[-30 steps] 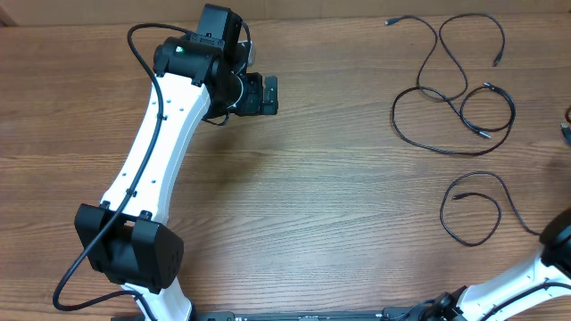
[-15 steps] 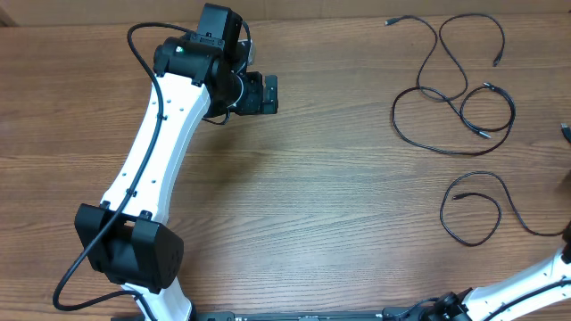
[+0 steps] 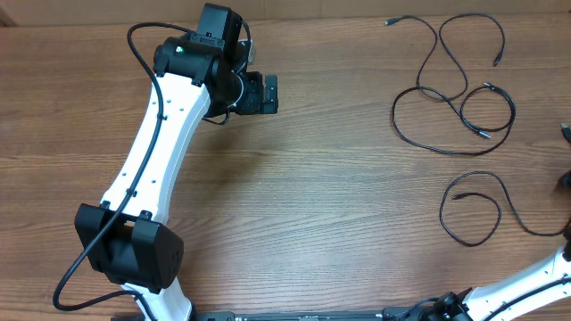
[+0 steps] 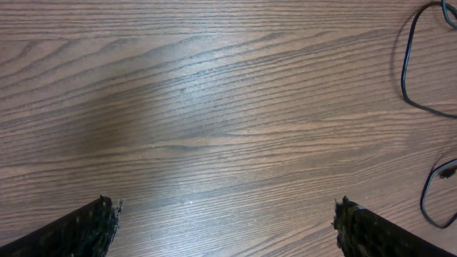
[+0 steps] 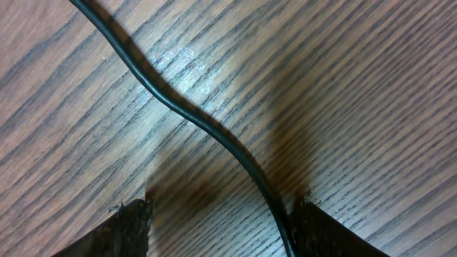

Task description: Untangle cables

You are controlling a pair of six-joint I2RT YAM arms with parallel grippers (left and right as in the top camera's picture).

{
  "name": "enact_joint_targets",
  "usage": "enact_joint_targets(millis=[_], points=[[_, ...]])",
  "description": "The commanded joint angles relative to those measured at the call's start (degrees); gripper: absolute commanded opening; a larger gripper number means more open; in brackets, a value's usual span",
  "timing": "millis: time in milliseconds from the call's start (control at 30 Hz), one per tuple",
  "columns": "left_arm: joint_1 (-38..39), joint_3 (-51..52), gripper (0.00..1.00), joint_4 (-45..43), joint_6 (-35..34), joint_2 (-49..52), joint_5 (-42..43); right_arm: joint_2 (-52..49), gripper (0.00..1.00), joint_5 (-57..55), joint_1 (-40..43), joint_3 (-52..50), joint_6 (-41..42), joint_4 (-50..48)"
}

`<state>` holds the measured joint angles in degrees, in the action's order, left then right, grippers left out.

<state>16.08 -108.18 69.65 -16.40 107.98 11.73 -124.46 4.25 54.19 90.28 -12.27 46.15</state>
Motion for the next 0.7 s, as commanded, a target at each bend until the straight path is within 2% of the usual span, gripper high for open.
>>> enact_joint_targets(millis=[0, 67, 233, 367, 500, 600, 667], points=[[0.0, -1.0, 1.00, -0.1, -0.3, -0.5, -0.3, -1.2, 0.58, 0.4, 0.3, -0.3, -0.2, 0.6], [0.0, -1.0, 0.99, -0.2, -0.3, -0.5, -0.3, -1.7, 0.40, 0.4, 0.3, -0.3, -0.2, 1.1], [0.0, -1.0, 0.99, -0.7, -0.3, -0.5, -0.3, -2.4, 0.04, 0.6, 0.3, -0.3, 0.5, 2.2], [0.0, -1.0, 1.00, -1.1, -0.3, -0.5, -0.3, -0.9, 0.04, 1.3, 0.3, 1.1, 6.2, 2.4], [0.0, -1.0, 0.99, -1.3, -0.3, -0.5, -0.3, 2.3, 0.04, 6.4, 0.3, 3.6, 6.9, 3.5], [0.0, -1.0, 0.99, -1.2, -0.3, -0.5, -0.3, 6.2, 0.04, 14.1, 0.3, 4.7, 6.8, 3.4], [0.0, -1.0, 1.00, -1.3, -0.3, -0.5, -0.3, 9.0, 0.04, 22.2, 0.3, 4.7, 3.9, 2.7]])
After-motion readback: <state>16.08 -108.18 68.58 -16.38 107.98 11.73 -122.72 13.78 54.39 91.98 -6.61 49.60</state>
